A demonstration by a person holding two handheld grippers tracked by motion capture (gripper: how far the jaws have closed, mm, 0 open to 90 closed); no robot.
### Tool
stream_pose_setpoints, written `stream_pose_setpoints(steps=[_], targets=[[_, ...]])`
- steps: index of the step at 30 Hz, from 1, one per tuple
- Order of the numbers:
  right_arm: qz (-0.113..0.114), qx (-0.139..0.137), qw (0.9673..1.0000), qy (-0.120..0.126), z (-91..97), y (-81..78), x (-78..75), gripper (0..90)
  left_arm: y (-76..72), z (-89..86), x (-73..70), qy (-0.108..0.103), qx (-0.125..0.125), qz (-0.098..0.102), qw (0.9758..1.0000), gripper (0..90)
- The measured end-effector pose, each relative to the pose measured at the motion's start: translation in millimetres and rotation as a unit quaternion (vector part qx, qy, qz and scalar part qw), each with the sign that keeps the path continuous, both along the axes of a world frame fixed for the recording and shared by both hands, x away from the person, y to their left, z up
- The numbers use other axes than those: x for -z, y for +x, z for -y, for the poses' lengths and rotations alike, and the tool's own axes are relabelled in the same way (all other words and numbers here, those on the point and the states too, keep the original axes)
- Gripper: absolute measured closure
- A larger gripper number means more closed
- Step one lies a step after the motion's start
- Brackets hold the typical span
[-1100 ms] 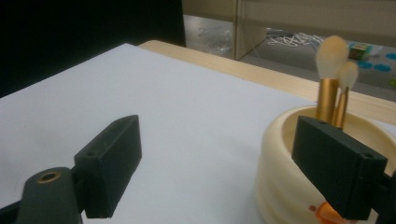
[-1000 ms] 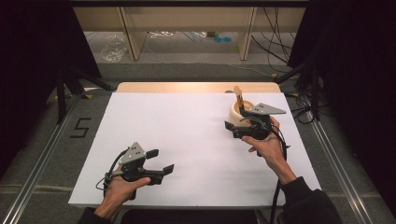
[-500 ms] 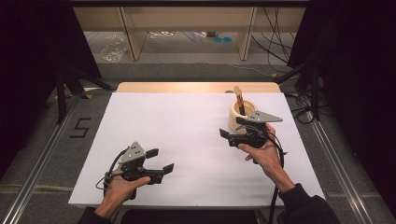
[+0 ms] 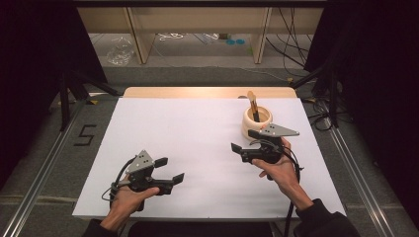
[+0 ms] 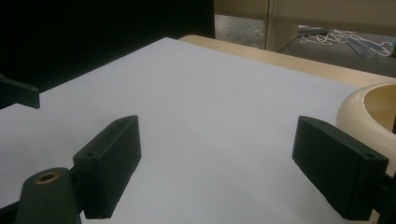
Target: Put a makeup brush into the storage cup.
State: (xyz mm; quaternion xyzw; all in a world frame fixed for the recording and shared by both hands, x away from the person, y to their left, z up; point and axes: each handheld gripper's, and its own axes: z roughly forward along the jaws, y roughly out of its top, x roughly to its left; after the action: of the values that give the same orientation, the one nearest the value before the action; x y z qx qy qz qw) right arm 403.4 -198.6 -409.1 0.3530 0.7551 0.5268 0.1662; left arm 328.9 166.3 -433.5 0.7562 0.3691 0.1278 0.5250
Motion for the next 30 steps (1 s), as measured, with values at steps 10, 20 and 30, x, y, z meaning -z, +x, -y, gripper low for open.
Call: stream_pose_setpoints(steps=[10,20,30], targets=[[-0.004,-0.008,0.9999,0.007,-0.1,-10.3,3.2,16.3,0.0,-0.8,0.7,0.002,0.001,0.001,1.0000,16.7],[-0.011,-0.007,0.9999,0.003,2.9,-19.9,8.5,16.2,0.2,-1.4,0.7,0.002,-0.001,0.001,1.0000,16.7],[-0.013,-0.011,0.9999,-0.001,2.8,-29.3,11.5,16.2,-0.3,-2.0,0.9,0.002,0.001,0.003,1.0000,16.7]])
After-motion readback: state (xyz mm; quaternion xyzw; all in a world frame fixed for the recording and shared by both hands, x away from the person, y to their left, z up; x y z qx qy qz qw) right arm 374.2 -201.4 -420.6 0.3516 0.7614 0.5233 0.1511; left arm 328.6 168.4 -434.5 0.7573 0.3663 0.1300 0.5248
